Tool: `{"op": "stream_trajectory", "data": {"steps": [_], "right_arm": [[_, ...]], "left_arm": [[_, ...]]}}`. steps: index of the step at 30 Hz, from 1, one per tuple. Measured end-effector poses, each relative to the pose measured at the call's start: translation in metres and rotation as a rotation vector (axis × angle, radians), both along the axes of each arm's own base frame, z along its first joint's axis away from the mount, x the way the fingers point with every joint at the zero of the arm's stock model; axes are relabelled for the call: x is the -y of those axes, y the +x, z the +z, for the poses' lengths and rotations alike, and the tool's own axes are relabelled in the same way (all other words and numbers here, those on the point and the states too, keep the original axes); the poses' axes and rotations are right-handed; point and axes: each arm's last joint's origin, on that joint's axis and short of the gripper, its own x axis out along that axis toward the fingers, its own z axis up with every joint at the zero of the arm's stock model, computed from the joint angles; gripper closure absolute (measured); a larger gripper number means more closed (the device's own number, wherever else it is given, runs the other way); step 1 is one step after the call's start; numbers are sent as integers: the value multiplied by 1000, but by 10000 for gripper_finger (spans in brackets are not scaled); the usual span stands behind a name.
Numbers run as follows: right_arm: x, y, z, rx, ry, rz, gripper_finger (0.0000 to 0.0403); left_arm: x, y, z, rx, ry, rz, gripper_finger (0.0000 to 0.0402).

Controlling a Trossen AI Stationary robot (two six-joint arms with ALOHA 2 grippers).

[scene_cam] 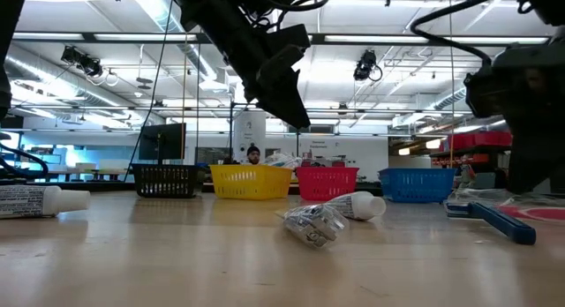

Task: Pick & Place Travel size toiletries
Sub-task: Put the orange toothbrush into the yellow bin

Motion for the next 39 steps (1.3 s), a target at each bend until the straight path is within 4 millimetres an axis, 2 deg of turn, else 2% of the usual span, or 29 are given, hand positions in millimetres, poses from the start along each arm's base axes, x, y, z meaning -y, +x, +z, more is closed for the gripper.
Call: {"op": "stream_trajectory", "data": {"steps": [4,11,17,22,28,32,39], "right_arm": [[-1,1,1,19,-9,26,402],[2,10,6,120,-123,75,402],[12,14,6,114,-147,59,402],[16,18,7,127,-128,67,402],[15,22,12,178,-160,174,399],[14,22,12,176,-174,224,380],[16,22,8,143,-184,242,348]], "left_arm": [[0,0,0,0,0,0,240],[1,0,0,0,-14,-14,240],[13,9,-5,47,-146,-238,240],[26,24,-13,135,-141,-402,240],[29,29,-30,110,-133,-353,240],[29,30,-39,90,-137,-331,240],[29,32,-40,103,-169,-299,240]]}}
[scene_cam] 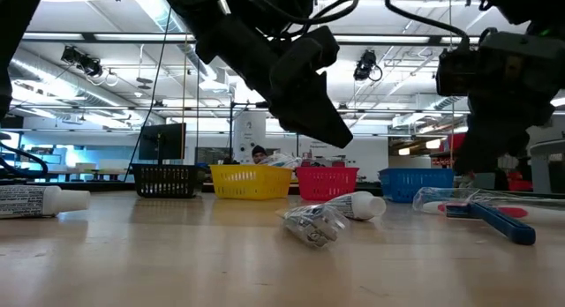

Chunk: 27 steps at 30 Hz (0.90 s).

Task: Pick & Place Travel size toiletries
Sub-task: Put the orange toothbrush into the yellow bin

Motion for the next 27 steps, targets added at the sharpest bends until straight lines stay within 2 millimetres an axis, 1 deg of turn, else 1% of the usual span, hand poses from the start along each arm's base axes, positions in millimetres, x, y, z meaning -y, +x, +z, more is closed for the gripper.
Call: {"op": "stream_trajectory", "data": {"steps": [7,10,13,16,20,27], "right_arm": [[-4,1,-14,-103,54,61,343],[-5,2,-20,-135,45,103,343],[-3,4,-24,-146,29,94,343],[-2,7,-25,-132,19,107,342],[-2,14,-24,-71,-12,132,343],[9,14,-26,-71,-145,44,343]], "left_arm": [[0,0,0,5,-12,9,240],[0,0,0,2,-12,9,240],[0,0,0,3,-11,10,240],[0,0,1,6,-11,9,240],[0,0,1,6,-11,9,240],[-1,0,1,6,-4,15,240]]}}
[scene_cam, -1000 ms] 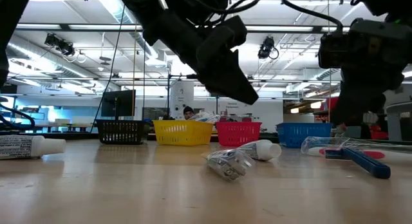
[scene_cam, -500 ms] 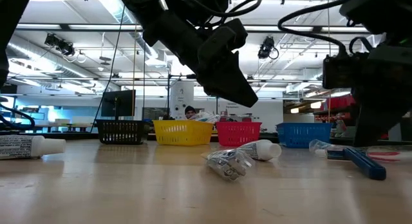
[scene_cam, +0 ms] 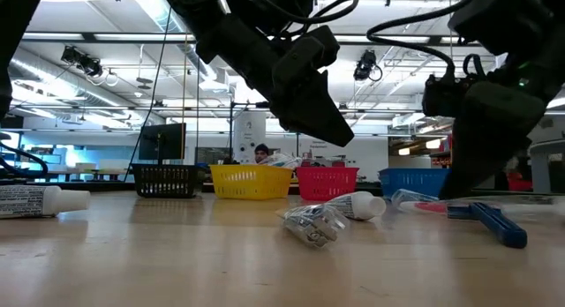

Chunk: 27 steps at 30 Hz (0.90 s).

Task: Pick & Place Travel size toiletries
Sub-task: Put the orange toothbrush into the yellow bin

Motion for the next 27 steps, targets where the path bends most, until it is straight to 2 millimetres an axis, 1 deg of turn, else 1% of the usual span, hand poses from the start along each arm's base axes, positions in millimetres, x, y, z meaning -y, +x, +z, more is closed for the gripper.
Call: {"op": "stream_trajectory", "data": {"steps": [3,6,10,13,16,22,27], "right_arm": [[-1,2,4,26,0,41,343],[-2,1,12,61,0,73,343],[-4,2,27,69,51,138,343],[-5,2,32,59,88,163,342],[-5,2,31,48,90,165,342],[-5,-3,19,-87,128,178,341],[-4,-3,17,-86,109,159,324]], "left_arm": [[0,0,0,0,1,-1,240],[0,0,0,1,8,-6,240],[-1,0,0,1,22,11,240],[-1,0,0,4,24,15,240],[-1,0,0,4,25,18,240],[-1,0,0,4,16,25,240],[-1,0,1,7,20,30,240]]}}
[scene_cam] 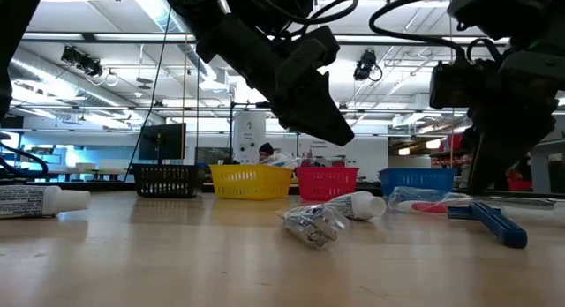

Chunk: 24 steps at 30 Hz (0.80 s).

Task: Pick & Place Travel size toiletries
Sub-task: Put the orange toothbrush into the yellow bin

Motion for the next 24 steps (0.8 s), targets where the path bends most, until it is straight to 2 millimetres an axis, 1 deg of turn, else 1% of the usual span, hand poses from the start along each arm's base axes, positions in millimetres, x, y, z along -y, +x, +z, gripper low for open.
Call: {"op": "stream_trajectory", "data": {"steps": [6,10,13,20,24], "right_arm": [[-1,2,1,19,11,-11,296],[-1,2,1,24,13,-17,288],[-1,4,-5,9,-15,-29,287],[-8,19,-23,40,-5,-18,287],[-8,21,-28,36,-20,-12,287]], "left_arm": [[-1,0,0,2,10,13,240],[0,0,0,2,6,15,240],[-1,0,0,2,6,16,240],[-1,0,1,2,-4,23,240],[0,0,1,2,-11,28,240]]}}
